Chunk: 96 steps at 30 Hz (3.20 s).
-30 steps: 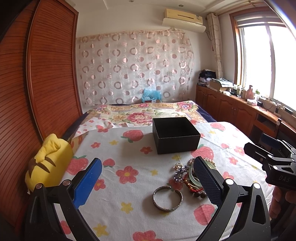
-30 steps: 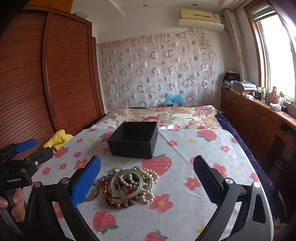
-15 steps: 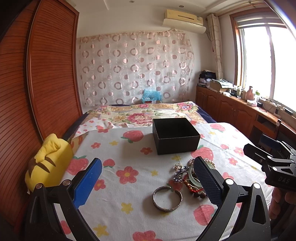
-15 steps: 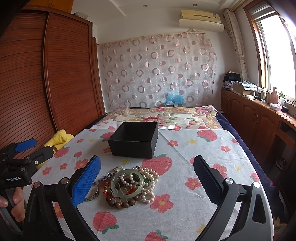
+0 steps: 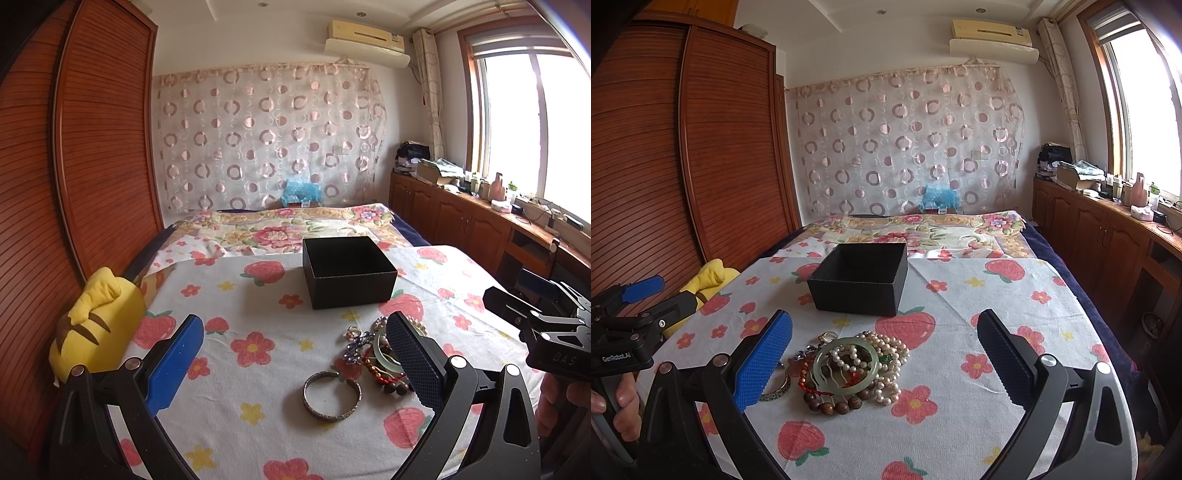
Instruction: Organize jewelry
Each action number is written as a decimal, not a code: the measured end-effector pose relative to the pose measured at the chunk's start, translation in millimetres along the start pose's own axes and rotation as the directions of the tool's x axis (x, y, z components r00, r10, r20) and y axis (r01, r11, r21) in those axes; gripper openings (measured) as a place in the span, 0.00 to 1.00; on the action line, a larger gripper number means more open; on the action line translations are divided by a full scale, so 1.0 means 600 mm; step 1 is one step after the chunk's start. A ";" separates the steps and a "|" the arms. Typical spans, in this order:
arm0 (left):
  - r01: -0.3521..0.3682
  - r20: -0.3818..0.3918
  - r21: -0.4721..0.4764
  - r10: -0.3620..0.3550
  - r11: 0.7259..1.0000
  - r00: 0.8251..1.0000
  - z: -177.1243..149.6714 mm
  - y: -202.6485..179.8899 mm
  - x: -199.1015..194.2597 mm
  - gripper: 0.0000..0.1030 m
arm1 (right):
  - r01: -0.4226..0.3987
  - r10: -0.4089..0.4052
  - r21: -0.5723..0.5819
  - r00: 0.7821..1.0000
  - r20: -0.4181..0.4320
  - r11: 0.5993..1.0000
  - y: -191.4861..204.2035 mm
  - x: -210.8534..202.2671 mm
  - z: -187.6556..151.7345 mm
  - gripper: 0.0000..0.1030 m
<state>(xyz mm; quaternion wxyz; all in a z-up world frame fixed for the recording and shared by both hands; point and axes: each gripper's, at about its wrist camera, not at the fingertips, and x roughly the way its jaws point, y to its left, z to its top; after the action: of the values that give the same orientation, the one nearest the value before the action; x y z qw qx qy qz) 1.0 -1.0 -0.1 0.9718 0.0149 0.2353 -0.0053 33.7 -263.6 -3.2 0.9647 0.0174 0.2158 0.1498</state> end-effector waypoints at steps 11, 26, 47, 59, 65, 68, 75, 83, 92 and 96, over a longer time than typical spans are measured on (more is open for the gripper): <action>0.000 0.001 -0.003 0.000 1.000 1.000 0.012 -0.003 -0.008 0.93 | -0.001 0.001 0.000 1.000 0.000 1.000 0.000 -0.001 0.000 0.98; 0.048 -0.130 0.010 -0.046 0.999 0.990 -0.040 -0.004 0.056 0.93 | -0.032 0.031 -0.004 0.997 -0.066 0.999 0.003 0.029 -0.034 0.98; 0.222 -0.388 0.055 -0.184 0.974 0.903 -0.094 -0.019 0.156 0.83 | -0.140 0.119 -0.067 0.961 -0.250 0.988 0.000 0.096 -0.066 0.67; 0.257 -0.412 0.057 -0.212 0.965 0.886 -0.101 -0.019 0.169 0.56 | -0.216 0.167 -0.105 0.923 -0.347 0.971 0.023 0.151 -0.067 0.66; 0.256 -0.395 0.024 -0.226 0.966 0.890 -0.099 -0.010 0.164 0.56 | -0.252 0.181 -0.142 0.906 -0.384 0.957 0.044 0.176 -0.061 0.66; 0.245 -0.376 0.022 -0.219 0.969 0.900 -0.095 -0.007 0.157 0.56 | -0.252 0.164 -0.178 0.902 -0.398 0.951 0.055 0.191 -0.059 0.73; 0.229 -0.340 0.017 -0.209 0.973 0.917 -0.087 0.002 0.142 0.56 | -0.255 0.151 -0.202 0.893 -0.424 0.945 0.061 0.210 -0.060 0.75; 0.226 -0.325 0.010 -0.210 0.974 0.922 -0.086 0.003 0.134 0.56 | -0.255 0.122 -0.261 0.892 -0.434 0.931 0.079 0.220 -0.068 0.75; 0.226 -0.299 0.012 -0.212 0.974 0.931 -0.071 0.007 0.136 0.56 | -0.250 0.137 -0.253 0.909 -0.393 0.935 0.066 0.207 -0.055 0.72; 0.226 -0.282 0.023 -0.211 0.974 0.936 -0.049 0.009 0.145 0.56 | -0.258 0.157 -0.243 0.916 -0.368 0.935 0.055 0.200 -0.031 0.72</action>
<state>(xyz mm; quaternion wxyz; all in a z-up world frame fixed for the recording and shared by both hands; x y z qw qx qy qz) 64.7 5.1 -66.0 0.9218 0.0159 0.3692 -0.1174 119.9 -197.3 -66.4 0.8829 -0.1259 0.3533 0.2826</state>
